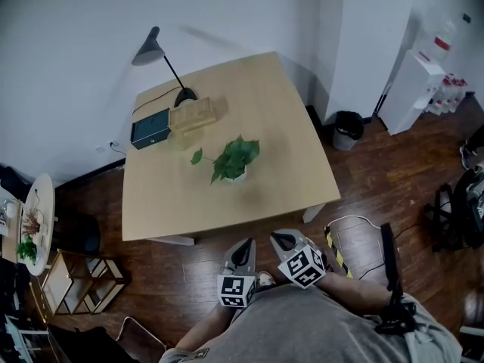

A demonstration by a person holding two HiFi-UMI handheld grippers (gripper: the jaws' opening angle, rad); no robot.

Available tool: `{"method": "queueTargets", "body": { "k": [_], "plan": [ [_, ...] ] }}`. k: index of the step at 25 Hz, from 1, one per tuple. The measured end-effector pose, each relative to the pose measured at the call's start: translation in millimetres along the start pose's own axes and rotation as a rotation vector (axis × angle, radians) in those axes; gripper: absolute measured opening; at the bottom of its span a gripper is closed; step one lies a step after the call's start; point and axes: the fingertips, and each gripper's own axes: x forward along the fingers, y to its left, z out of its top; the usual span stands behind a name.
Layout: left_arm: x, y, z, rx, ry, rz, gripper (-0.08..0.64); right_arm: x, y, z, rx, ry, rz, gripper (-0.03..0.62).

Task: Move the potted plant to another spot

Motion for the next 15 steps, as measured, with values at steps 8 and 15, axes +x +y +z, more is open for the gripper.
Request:
{"method": "queueTargets", "body": {
  "k": [8, 15],
  "plan": [
    [-7, 4, 0, 0.006, 0.000, 0.015, 0.000, 3, 0, 4, 0.003, -0.009, -0.003, 0.005],
    [-9, 12, -6, -0.007, 0.014, 0.023, 0.000, 11, 3, 6, -0.009, -0.007, 0.006, 0.005]
  ]
}}
